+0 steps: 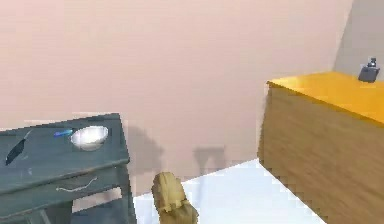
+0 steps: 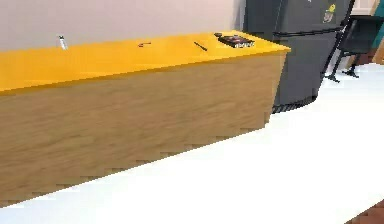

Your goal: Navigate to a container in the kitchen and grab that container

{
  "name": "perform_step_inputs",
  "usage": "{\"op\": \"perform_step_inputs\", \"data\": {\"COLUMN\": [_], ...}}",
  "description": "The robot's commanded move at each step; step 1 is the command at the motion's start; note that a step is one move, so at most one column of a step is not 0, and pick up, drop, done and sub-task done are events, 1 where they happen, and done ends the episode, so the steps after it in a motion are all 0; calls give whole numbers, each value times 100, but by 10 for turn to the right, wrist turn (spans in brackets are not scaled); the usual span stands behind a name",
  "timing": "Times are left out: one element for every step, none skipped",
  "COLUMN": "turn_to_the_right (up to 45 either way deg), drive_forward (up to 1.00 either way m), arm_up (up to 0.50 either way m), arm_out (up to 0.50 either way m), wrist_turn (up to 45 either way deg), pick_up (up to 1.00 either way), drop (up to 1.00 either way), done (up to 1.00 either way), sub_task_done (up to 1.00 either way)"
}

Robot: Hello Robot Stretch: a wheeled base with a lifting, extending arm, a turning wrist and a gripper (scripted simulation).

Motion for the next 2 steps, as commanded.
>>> {"op": "perform_step_inputs", "data": {"turn_to_the_right": [0, -450], "drive_forward": [35, 0], "arm_up": [0, 0], "arm_out": [0, 0], "wrist_turn": [0, 0], "pick_up": [0, 0], "drop": [0, 0], "done": [0, 0], "sub_task_done": [0, 0]}}
